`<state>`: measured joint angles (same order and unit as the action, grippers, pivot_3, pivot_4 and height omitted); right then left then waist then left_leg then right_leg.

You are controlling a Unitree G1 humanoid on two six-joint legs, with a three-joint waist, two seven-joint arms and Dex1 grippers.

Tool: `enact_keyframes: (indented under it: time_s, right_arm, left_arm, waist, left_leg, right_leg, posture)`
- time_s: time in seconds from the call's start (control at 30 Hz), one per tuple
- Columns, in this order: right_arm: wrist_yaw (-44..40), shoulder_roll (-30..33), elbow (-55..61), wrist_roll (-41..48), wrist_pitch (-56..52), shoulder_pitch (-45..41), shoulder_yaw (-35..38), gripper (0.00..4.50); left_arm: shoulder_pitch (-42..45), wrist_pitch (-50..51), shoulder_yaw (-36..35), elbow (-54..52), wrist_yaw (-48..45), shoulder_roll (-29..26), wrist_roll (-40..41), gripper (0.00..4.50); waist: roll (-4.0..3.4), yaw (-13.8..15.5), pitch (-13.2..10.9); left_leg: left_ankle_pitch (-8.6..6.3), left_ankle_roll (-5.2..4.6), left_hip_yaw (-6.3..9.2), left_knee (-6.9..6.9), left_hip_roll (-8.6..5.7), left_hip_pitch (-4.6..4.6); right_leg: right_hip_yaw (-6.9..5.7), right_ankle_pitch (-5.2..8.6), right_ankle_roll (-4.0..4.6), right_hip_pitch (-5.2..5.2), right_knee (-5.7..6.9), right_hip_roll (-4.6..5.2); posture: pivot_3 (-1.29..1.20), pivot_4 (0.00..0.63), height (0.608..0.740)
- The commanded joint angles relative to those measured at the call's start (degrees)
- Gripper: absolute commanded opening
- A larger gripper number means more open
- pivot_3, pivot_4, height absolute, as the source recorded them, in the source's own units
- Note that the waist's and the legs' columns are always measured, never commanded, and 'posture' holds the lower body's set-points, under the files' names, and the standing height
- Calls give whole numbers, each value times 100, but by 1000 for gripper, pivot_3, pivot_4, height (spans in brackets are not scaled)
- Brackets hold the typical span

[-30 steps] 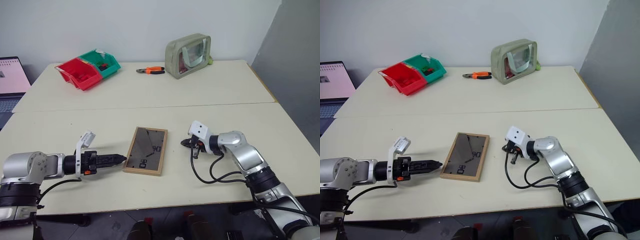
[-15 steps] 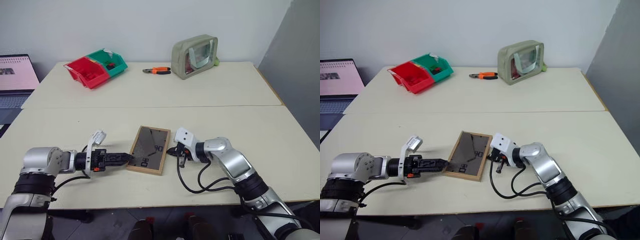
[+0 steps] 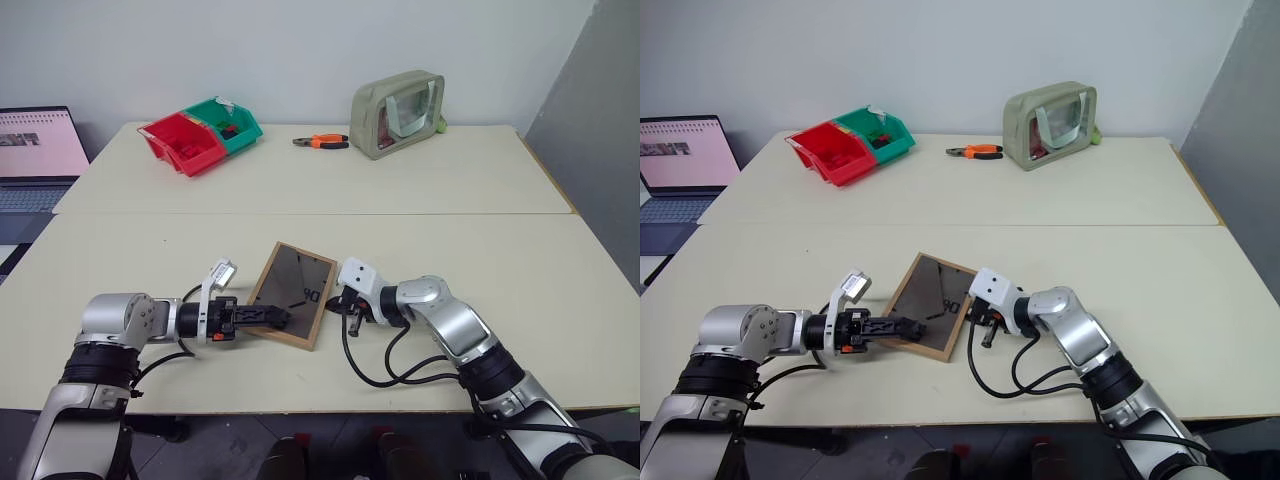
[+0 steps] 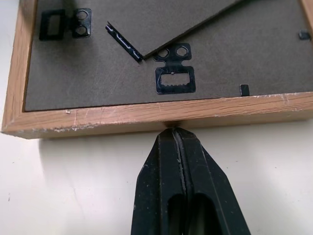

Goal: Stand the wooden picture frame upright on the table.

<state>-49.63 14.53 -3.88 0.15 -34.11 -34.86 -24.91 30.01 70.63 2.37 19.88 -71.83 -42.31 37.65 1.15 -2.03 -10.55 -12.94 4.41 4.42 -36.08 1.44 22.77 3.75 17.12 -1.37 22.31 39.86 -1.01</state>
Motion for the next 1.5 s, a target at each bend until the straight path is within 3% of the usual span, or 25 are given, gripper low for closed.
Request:
enact_keyframes:
  time_s: [0.03, 0.4, 0.53, 0.7, 0.83, 1.0, 1.17, 1.37, 1.5]
  right_arm:
    - [31, 18, 100, -13, 225, -31, -16, 0]
    - [199, 207, -70, -40, 389, 44, 180, 0]
    - [260, 399, -226, -50, 580, -158, 374, 0]
    - [72, 736, -513, 299, 325, -700, 1036, 0]
    - [-386, 1183, -597, 809, 37, -1245, 1642, 686]
    - [-679, 1175, -718, 1325, -276, -1782, 1950, 1821]
    - [-701, 781, -1250, 1954, -636, -2636, 2374, 2803]
    - [-765, 480, -1569, 2197, -746, -3018, 2347, 4249]
    - [-748, 308, -1639, 2188, -758, -3091, 2218, 4418]
  left_arm:
    - [-143, -30, 254, 165, 125, 129, -180, 3962]
    - [-270, -25, -260, -141, 370, 212, 46, 1740]
    - [-259, 198, -842, -553, 827, 546, 410, 1282]
    - [-87, 151, -1536, -1281, 1777, 1028, 619, 1262]
    - [75, 56, -2254, -2211, 2802, 1624, 920, 1262]
    - [54, 37, -2509, -2667, 3378, 1934, 1150, 1262]
    - [125, -7, -2485, -2863, 3611, 1917, 1303, 1262]
    - [210, 48, -2469, -2874, 3703, 1787, 1537, 1262]
    - [229, 33, -2399, -2832, 3692, 1689, 1630, 1262]
  waist:
    - [0, -1, 0]
    - [0, -41, 0]
    - [1, -22, 0]
    - [7, -22, -9]
    - [19, -29, -26]
    - [19, -98, -26]
    - [18, -138, -27]
    - [18, -110, -27]
    - [18, -109, -27]
  left_leg:
    - [0, 0, 0, 0, 0, -1]
    - [0, 0, 1, 2, 1, 3]
    - [0, 0, 6, -1, 2, 5]
    - [0, 0, 6, -2, 2, 10]
    - [0, 1, 7, 0, 8, 22]
    - [-1, 2, 3, 7, 6, 18]
    - [-1, 2, 3, 8, 6, 17]
    - [-1, 2, 6, 9, 6, 21]
    - [-1, 2, 5, 9, 6, 24]
  right_leg:
    - [0, 0, 0, 0, 0, 0]
    - [-2, 0, 0, 2, -1, -1]
    - [-5, 0, 0, 1, -1, 1]
    - [-4, -1, 0, 5, 0, 2]
    - [-7, -16, 26, 16, -5, 9]
    - [-5, -17, 27, 8, -23, 9]
    - [-5, -17, 27, 9, -20, 8]
    - [-9, -17, 28, 8, -30, 10]
    - [-8, -18, 27, 9, -33, 11]
  posture:
    - [0, 150, 740]
    - [0, 150, 740]
    - [0, 150, 740]
    - [0, 150, 740]
    - [0, 150, 740]
    - [0, 150, 740]
    - [0, 150, 740]
    - [0, 150, 740]
    - [0, 150, 740]
